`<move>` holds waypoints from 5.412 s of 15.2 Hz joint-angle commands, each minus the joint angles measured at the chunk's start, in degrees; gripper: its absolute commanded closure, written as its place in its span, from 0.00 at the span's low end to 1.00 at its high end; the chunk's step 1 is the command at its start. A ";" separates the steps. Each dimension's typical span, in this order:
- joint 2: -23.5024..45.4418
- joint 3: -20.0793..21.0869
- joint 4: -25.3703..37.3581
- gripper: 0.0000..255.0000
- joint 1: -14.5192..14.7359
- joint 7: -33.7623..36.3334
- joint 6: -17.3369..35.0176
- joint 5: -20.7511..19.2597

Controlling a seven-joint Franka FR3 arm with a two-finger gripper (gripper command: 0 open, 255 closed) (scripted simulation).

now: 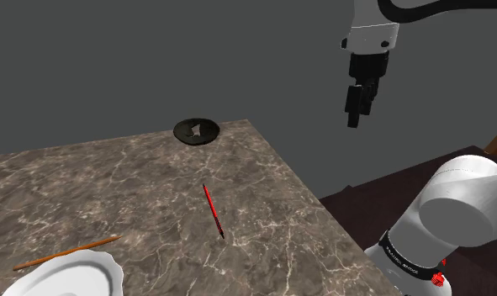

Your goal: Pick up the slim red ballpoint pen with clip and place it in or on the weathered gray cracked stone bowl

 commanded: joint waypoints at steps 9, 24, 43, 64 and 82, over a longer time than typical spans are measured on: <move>-1.10 10.10 -6.92 0.00 2.88 14.26 8.47 10.95; 15.61 32.58 -5.41 0.00 4.56 40.01 32.27 24.98; 44.00 51.13 2.64 0.00 -3.97 66.54 54.99 9.54; 39.81 50.10 4.17 1.00 -3.34 63.76 50.50 13.45; 30.26 45.09 12.08 1.00 -1.48 59.63 34.84 18.89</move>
